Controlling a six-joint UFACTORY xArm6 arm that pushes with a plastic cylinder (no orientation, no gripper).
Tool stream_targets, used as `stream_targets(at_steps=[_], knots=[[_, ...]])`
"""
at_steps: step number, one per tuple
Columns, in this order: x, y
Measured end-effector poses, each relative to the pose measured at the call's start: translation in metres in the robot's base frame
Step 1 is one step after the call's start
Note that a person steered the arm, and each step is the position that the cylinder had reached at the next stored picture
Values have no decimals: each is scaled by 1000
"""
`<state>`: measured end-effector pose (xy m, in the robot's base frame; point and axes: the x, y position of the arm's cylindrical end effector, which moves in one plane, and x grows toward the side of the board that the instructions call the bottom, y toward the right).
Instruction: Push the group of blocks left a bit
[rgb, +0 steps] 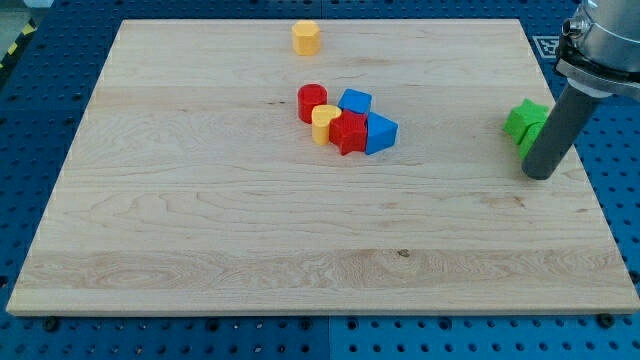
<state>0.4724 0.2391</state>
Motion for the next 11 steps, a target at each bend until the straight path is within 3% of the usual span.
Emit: stream_targets(at_steps=[1, 2, 3, 8, 11], knots=[[25, -13], [78, -60], [85, -77], [85, -71], [53, -106]])
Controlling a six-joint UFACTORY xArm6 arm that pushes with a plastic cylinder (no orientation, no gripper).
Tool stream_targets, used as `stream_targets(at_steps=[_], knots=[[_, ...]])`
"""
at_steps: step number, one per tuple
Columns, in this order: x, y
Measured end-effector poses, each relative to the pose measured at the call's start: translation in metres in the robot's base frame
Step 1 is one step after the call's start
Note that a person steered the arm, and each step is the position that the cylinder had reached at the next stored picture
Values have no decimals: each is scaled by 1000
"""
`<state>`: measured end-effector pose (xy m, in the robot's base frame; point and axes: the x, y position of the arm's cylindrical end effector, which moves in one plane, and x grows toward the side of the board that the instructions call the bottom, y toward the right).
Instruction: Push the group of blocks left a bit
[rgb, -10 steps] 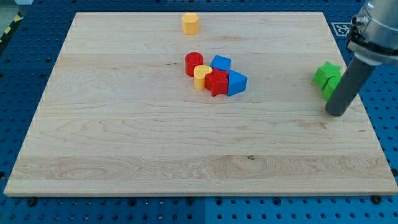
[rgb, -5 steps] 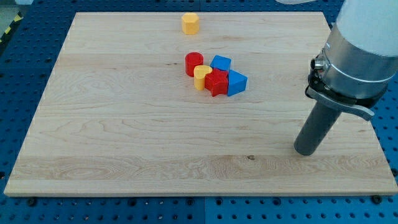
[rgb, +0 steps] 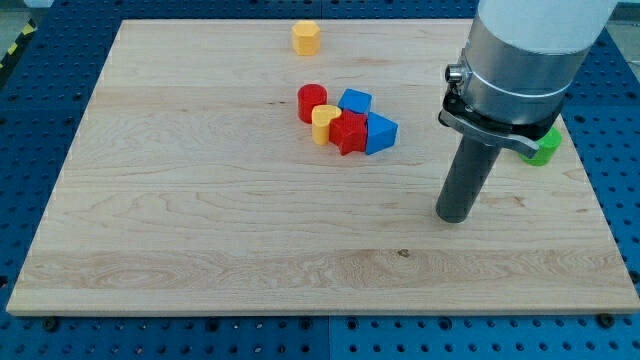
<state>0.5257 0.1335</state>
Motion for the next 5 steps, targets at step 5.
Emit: stream_targets(at_steps=[5], knots=[[-103, -65]])
